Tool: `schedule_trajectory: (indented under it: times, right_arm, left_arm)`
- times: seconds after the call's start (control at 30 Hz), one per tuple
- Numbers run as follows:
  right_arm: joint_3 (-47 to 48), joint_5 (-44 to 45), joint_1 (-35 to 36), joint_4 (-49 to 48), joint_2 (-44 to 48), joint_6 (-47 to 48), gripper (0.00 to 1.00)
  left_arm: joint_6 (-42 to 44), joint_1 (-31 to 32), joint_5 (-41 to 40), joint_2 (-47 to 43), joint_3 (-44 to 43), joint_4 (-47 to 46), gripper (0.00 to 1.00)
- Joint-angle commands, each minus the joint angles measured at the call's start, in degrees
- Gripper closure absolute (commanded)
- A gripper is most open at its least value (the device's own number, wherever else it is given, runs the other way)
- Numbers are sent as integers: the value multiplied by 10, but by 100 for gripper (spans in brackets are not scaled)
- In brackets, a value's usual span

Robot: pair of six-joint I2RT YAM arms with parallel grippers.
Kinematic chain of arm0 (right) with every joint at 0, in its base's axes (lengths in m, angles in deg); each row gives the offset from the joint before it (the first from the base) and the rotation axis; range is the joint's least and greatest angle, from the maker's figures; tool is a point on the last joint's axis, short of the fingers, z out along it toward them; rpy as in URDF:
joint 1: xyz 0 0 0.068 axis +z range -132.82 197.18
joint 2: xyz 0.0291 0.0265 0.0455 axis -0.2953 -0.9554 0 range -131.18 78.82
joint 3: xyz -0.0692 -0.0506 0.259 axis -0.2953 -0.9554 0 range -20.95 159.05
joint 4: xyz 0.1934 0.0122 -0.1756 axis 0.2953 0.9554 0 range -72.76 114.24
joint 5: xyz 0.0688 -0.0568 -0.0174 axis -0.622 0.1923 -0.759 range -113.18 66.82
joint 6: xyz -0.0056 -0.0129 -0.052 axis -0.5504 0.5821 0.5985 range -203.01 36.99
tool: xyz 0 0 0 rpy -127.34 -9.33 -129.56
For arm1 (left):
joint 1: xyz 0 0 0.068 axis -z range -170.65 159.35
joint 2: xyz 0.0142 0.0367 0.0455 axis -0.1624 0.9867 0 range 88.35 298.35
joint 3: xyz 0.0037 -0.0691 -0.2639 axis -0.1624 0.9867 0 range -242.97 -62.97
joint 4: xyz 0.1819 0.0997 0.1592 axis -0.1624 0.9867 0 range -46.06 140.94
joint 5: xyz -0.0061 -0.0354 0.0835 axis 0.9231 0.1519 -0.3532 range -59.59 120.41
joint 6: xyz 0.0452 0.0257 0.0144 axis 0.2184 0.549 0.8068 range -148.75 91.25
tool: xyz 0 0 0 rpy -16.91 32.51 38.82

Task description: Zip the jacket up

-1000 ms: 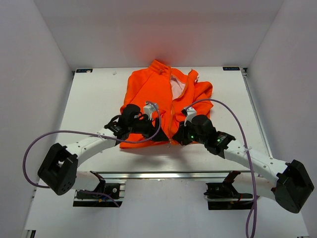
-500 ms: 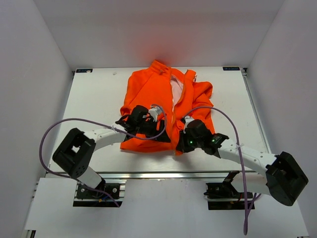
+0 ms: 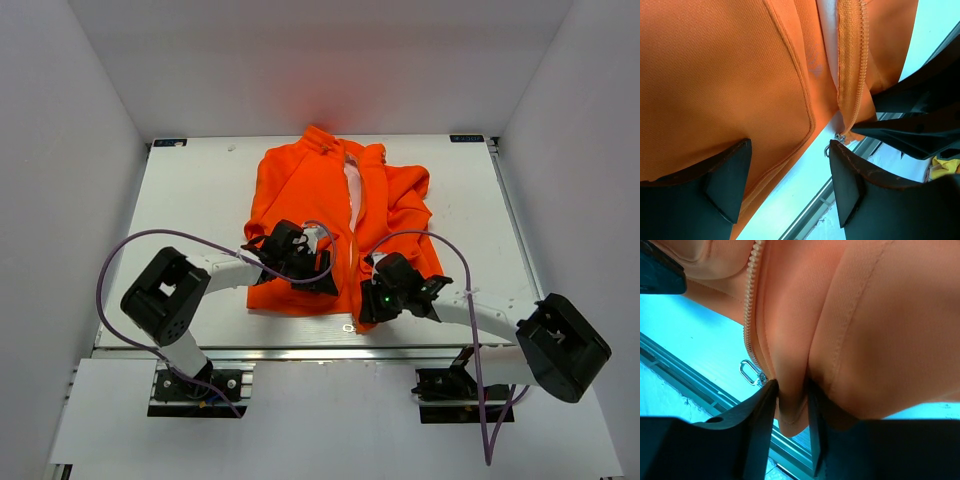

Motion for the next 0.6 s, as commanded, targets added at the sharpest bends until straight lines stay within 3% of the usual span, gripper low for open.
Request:
schedule_trajectory:
  times: [0.0, 0.17, 0.2, 0.23, 0.57]
  right_arm:
    - [0, -30, -1, -4, -17, 14, 62]
    - [4, -24, -1, 12, -33, 17, 65]
    - [3, -17, -1, 15, -32, 16, 74]
    - [1, -9, -1, 21, -25, 8, 100]
    - [77, 87, -5, 132, 83, 32, 100]
  left_arm:
    - [9, 2, -11, -4, -2, 8, 27]
    - [10, 2, -24, 2, -3, 15, 27]
    - [10, 2, -27, 2, -3, 15, 27]
    - [10, 2, -28, 2, -2, 17, 28]
    - [28, 2, -89, 5, -30, 69, 26]
